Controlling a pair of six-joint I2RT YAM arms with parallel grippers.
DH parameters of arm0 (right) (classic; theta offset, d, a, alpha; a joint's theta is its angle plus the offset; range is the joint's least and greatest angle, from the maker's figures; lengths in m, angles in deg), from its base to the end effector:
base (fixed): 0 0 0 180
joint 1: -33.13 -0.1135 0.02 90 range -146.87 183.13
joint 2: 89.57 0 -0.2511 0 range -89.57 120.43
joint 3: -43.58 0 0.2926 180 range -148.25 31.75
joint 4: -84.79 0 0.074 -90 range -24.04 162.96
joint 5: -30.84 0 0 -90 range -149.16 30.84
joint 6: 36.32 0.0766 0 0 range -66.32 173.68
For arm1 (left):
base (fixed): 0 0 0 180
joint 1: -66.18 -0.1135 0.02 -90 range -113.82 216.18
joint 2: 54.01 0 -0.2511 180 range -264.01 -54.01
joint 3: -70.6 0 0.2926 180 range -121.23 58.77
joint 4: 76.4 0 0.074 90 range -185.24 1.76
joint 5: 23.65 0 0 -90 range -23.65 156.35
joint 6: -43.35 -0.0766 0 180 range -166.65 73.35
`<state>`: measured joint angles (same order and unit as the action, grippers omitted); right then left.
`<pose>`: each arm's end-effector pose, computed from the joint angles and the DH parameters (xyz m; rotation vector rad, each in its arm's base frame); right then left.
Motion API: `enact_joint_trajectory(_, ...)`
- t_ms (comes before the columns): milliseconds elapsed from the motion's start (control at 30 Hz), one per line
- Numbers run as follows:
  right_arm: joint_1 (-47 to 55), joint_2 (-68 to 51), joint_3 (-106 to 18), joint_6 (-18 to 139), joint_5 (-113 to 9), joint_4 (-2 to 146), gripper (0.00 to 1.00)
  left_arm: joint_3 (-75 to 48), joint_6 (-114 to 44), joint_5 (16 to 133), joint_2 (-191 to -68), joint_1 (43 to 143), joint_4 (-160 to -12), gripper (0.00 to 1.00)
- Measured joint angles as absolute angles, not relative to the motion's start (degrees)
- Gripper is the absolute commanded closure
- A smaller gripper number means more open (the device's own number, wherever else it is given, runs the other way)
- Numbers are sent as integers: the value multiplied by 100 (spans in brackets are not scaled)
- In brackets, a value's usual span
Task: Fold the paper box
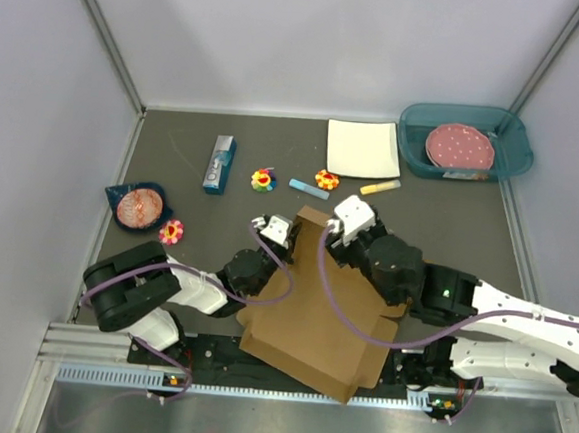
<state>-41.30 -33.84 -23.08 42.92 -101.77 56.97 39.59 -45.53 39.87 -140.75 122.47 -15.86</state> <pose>0.1280 0.2661 0.3386 -0.7966 1.6001 0.1026 0.2019 -0.2410 0.1343 0.3463 1.4730 -0.4633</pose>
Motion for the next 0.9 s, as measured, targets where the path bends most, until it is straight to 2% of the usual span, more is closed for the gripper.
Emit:
enact_joint_trajectory(33,-3964,-3480,-2301,4497,-9963,5732,57,3959,-4627,3862,-14096,12260,-1542,100)
enact_joint_trajectory(133,-3241,-3638,-2292,5076,-9375,5920,71,3959,-4797,3569,-14269,12334,-1295,100)
enact_joint_trajectory(267,-2511,-3386,-2297,5658,-8761,6233,75,3959,-4979,3335,-14455,12468,-1002,100)
enact_joint_trajectory(467,-2377,-2335,-2314,5900,-8013,6569,80,3955,-5079,3195,-14639,12533,-720,99)
enact_joint_trajectory(600,-2318,-1795,-2314,6003,-7670,6803,82,3948,-5114,3134,-14726,12555,-587,92)
enact_joint_trajectory(767,-2255,-1725,-2253,6147,-7443,7109,84,3950,-5130,3069,-14757,12564,-565,67)
enact_joint_trajectory(833,-2257,-1714,-2139,6211,-7351,7227,84,4016,-5130,3051,-14800,12564,-742,64)
enact_joint_trajectory(900,-2257,-1710,-2037,6265,-7322,7385,84,4101,-5125,3027,-14855,12564,-961,53)
